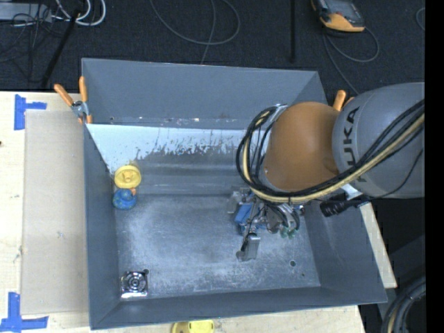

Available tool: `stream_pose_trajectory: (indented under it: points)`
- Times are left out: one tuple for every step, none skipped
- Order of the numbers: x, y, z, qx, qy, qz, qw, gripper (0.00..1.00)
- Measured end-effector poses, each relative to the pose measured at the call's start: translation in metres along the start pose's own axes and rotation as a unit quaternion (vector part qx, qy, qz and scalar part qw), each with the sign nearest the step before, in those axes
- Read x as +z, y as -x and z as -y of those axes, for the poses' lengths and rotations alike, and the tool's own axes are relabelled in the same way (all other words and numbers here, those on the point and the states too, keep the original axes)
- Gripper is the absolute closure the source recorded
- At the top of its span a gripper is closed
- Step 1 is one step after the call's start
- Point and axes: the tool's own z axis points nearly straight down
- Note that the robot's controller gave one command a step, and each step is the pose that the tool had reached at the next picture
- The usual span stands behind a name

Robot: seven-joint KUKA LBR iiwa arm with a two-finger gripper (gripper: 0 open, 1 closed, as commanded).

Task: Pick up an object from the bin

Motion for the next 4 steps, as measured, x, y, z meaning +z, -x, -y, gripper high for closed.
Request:
stream_pose_trajectory:
  points:
    - [-0.004, 0.002, 0.000, 0.000, 0.000, 0.0037, 1.0000, 0.00]
    - [0.010, 0.018, 0.045, -0.008, 0.001, 0.0055, 1.0000, 0.00]
    - [0.020, 0.061, 0.063, -0.007, -0.002, 0.0049, 1.0000, 0.00]
    - [0.082, 0.068, 0.067, -0.025, 0.000, 0.0040, 0.9997, 1.00]
